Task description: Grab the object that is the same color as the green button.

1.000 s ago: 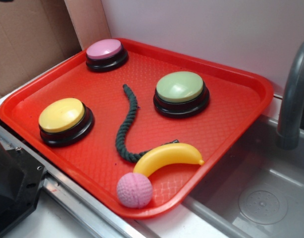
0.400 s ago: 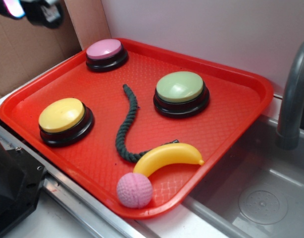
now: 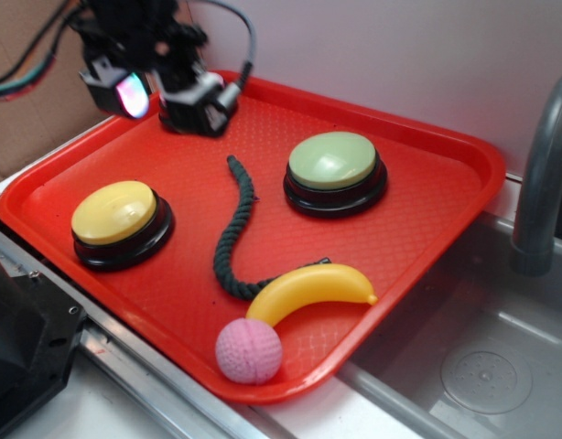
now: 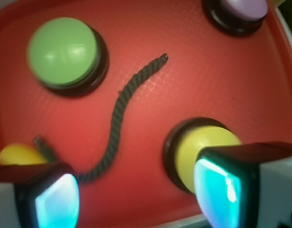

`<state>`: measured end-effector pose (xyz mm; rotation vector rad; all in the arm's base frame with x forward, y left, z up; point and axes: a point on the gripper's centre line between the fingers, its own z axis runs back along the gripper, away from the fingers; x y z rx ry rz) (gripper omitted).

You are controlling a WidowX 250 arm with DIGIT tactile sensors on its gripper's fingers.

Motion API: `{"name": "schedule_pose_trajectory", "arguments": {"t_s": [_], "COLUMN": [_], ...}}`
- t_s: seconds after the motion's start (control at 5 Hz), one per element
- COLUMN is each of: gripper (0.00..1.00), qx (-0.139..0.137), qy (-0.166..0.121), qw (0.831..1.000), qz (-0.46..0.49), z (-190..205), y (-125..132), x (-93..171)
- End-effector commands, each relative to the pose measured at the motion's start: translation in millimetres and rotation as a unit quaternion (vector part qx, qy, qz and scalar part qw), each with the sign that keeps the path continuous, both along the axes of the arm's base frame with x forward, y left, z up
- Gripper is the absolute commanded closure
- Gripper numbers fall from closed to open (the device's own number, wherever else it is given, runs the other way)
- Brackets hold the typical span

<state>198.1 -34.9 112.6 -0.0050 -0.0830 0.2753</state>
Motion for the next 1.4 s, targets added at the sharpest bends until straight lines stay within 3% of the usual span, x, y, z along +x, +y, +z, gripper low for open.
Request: {"name": "schedule_pose_trajectory", "arguments": {"t_s": [0.0, 0.6, 0.8, 1.2], "gripper": [0.0, 0.0, 1.0, 1.0], "qx": [-0.018, -0.016, -0.023, -0.028], "qy": [-0.033, -0.033, -0.031, -0.032], "qw": [0.999, 0.998, 0.999, 0.999], "qz": [-0.003, -0.042, -0.034, -0.028], "z": [-65, -95, -97, -89], "y": [0, -11, -9, -6], "x": [31, 31, 32, 33]}}
